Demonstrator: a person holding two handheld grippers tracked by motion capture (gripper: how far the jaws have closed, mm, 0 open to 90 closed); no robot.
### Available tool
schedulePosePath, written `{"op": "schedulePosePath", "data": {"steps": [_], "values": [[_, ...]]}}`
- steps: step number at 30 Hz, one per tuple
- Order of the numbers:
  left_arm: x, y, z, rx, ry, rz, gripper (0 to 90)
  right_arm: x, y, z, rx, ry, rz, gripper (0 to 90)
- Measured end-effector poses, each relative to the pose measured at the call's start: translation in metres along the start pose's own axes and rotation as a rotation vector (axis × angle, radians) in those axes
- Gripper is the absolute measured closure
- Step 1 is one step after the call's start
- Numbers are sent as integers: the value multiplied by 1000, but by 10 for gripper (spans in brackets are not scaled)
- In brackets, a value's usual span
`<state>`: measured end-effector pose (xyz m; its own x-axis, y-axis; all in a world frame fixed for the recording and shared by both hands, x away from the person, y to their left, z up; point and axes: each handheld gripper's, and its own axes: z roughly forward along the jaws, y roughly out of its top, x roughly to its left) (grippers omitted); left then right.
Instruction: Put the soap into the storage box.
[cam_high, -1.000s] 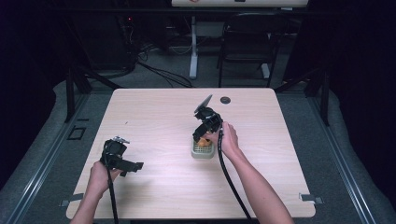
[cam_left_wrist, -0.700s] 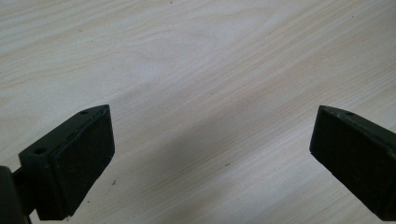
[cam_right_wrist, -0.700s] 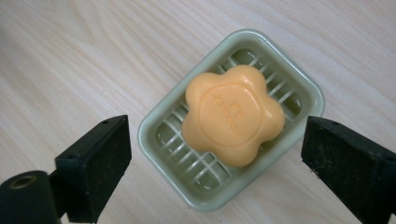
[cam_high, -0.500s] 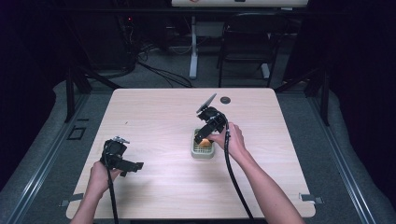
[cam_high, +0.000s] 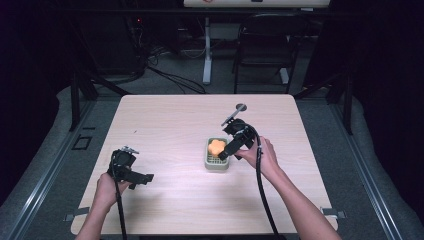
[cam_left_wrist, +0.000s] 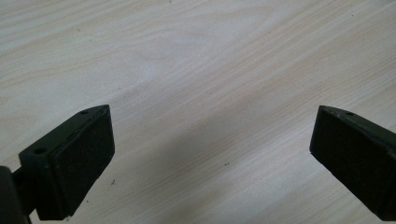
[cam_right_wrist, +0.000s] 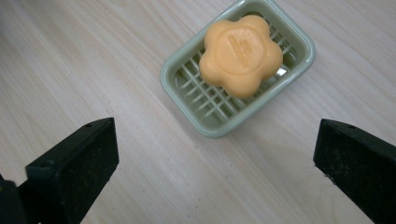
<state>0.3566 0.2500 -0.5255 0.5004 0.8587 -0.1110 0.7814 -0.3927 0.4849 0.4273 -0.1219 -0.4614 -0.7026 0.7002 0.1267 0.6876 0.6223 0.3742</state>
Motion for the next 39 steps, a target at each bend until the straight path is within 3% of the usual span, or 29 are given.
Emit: {"op": "schedulePosePath", "data": {"steps": [9, 16, 24, 30, 33, 37, 39], "values": [[-1, 0, 0, 3, 3, 1, 0, -2, -38, -22, -54, -7, 1, 0], [-1, 0, 0, 3, 3, 1, 0, -8, -61, -30, -53, -11, 14, 0], [-1, 0, 1, 7, 6, 5, 0, -13, -98, -37, -64, -29, 67, 0], [-2, 1, 1, 9, 3, 9, 0, -12, -127, -32, -78, -19, 113, 0], [-2, 1, 1, 9, 1, 10, 0, -11, -136, -30, -74, -14, 114, 0], [-3, 1, 1, 9, 3, 15, 0, -5, -149, -27, -114, 6, 99, 0], [-3, 1, 1, 5, 2, 12, 0, -1, -153, -33, -163, 29, 55, 0]]}}
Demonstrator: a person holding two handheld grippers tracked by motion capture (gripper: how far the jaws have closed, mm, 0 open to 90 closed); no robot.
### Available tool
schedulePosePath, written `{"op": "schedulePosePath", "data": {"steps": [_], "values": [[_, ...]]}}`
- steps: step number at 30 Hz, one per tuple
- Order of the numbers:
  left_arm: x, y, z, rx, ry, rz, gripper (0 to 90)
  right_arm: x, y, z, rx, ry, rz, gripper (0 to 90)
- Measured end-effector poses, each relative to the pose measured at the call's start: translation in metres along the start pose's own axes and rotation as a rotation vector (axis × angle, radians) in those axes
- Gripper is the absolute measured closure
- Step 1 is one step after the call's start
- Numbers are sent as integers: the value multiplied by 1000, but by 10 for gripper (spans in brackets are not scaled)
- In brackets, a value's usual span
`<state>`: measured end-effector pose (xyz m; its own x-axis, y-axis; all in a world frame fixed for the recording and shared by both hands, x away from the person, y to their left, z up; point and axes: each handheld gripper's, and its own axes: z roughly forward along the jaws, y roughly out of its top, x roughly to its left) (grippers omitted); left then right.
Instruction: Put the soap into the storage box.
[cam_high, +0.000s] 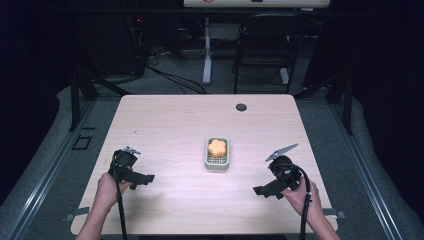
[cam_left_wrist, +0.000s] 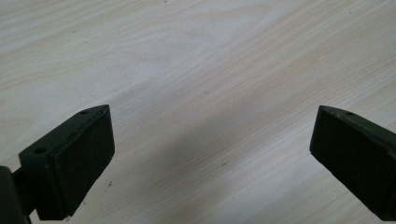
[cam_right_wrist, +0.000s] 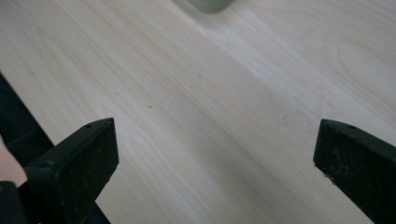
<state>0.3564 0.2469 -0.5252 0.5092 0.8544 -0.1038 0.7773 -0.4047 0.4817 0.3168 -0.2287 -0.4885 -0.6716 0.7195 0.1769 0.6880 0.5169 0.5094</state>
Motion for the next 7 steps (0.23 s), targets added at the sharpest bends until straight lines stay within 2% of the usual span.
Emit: {"op": "schedulePosePath", "data": {"steps": [2, 3, 5, 6, 7], "values": [[0, 0, 0, -1, 0, -2, 0, 4, 1, -9, -91, 27, -33, 0], [0, 0, 0, -2, 1, -2, 0, 4, 1, -9, -91, 27, -33, 0], [1, 0, 0, 1, 0, -1, 0, 10, 2, -28, -257, 72, -72, 0], [1, 0, 0, 1, 0, 0, 0, 14, 1, -40, -374, 106, -92, 0], [1, 0, 0, 1, -1, -1, 0, 17, -1, -48, -458, 115, -108, 0]]}}
